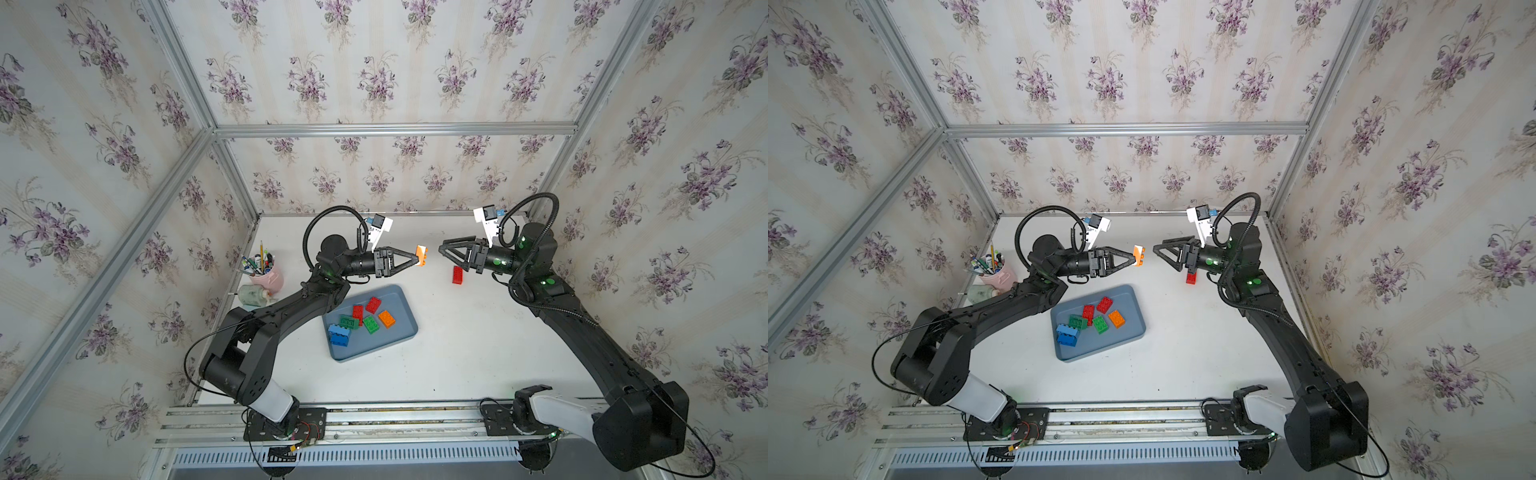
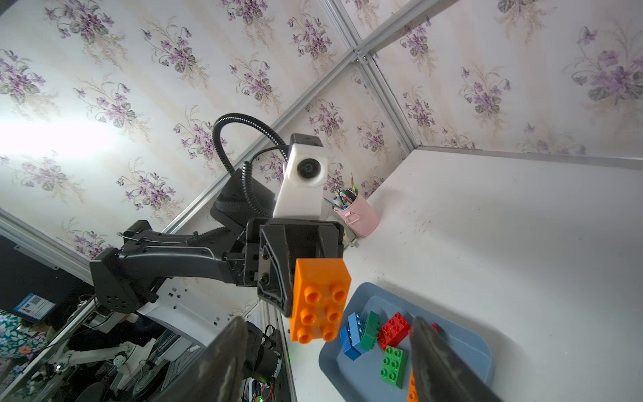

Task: Assemble a rectangle with lego
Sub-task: Adjust the lego brick at the center of the board.

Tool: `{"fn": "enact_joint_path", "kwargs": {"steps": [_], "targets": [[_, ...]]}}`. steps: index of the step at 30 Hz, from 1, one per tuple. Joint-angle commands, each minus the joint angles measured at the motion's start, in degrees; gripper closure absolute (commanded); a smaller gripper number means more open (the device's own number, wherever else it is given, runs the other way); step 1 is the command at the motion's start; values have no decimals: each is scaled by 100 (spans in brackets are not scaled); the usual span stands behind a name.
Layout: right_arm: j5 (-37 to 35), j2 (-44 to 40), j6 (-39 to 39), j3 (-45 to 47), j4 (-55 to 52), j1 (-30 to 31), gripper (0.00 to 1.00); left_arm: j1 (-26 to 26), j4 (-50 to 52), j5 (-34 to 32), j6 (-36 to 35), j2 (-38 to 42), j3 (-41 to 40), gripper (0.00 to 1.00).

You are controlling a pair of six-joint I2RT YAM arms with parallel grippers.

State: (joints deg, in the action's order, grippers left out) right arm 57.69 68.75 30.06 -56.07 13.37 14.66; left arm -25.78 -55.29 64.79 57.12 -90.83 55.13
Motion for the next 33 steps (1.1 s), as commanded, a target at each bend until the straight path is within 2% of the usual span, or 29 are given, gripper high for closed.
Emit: {"fn": "enact_joint_path", "kwargs": {"steps": [1, 11, 23, 26, 27, 28, 29, 31, 32, 33], "targets": [[260, 135, 153, -29, 488, 117, 27, -4, -766, 217, 375, 15, 59, 73], [90, 605, 158, -324, 570, 626, 31, -23, -470, 179, 137, 55, -27, 73], [-47, 613, 120, -357, 233, 767, 64, -41, -334, 42, 45, 10, -12, 73], [-141, 631, 109, -392, 112, 767, 70, -50, -236, 38, -18, 5, -3, 69], [-172, 647, 103, -415, 53, 767, 71, -59, -130, 25, -97, 27, 5, 66], [-241, 657, 84, -452, -50, 766, 71, -75, 50, 33, -225, 66, 21, 59], [-312, 672, 48, -501, -179, 767, 72, -79, 232, -1, -371, 113, 31, 48], [-679, 699, -126, -677, -654, 766, 72, -78, 875, -126, -827, 312, 28, 7], [-925, 725, -236, -789, -964, 763, 72, -76, 1256, -224, -1125, 446, 32, 0], [-1261, 776, -374, -968, -1379, 763, 73, -68, 1852, -338, -1571, 644, 41, 0]]}}
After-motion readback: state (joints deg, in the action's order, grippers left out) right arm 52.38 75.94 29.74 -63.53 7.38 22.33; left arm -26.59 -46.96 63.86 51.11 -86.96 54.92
